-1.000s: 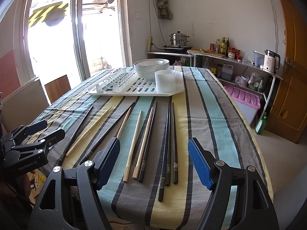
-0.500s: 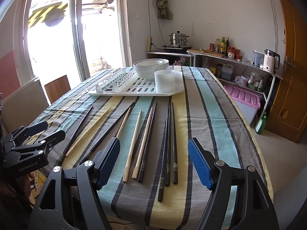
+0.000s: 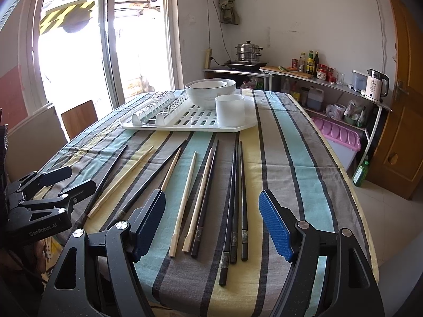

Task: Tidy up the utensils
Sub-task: 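Lower the left tool onto a light wooden chopstick and close it while the right tool grasps another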

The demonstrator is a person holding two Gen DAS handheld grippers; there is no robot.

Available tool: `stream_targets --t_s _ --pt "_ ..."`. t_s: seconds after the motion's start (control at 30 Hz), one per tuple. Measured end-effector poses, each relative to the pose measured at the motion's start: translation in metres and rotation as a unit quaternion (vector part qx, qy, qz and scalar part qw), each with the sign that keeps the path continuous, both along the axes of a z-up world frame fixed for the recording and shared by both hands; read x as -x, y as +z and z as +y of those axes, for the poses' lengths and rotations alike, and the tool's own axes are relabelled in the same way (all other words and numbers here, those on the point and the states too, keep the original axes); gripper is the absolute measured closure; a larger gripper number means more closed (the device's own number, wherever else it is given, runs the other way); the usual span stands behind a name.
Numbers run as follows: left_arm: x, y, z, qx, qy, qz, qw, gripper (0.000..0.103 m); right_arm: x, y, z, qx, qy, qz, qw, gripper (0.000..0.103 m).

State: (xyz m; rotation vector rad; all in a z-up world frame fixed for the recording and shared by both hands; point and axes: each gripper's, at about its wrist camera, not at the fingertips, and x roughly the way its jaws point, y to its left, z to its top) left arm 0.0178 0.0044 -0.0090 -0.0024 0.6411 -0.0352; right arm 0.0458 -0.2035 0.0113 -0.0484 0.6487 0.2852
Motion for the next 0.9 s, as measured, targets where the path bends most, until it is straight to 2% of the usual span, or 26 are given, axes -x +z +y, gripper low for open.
stream_targets --t_s 0.2,0.33,0.53,0.73,0.9 --pt "-0.032 -0.002 0.006 0.002 -0.012 0.026 0.9996 0.041 -0.022 0.0 0.01 -0.006 0.013 0.012 1.0 0.033" --pt "-0.056 -0.005 0.007 -0.004 -0.019 0.04 0.999 0.046 -0.04 -0.002 0.021 0.003 0.023 0.021 1.0 0.045" --pt "-0.094 -0.01 0.01 0.01 -0.038 0.08 0.996 0.051 -0.074 -0.01 0.04 0.012 0.041 0.055 0.998 0.066" --pt "-0.126 -0.017 0.009 0.019 -0.053 0.114 0.9919 0.055 -0.105 -0.021 0.054 0.016 0.056 0.093 0.994 0.077" --pt "-0.145 -0.025 0.009 0.019 -0.055 0.141 0.9882 0.061 -0.125 -0.031 0.063 0.021 0.066 0.121 0.99 0.081"
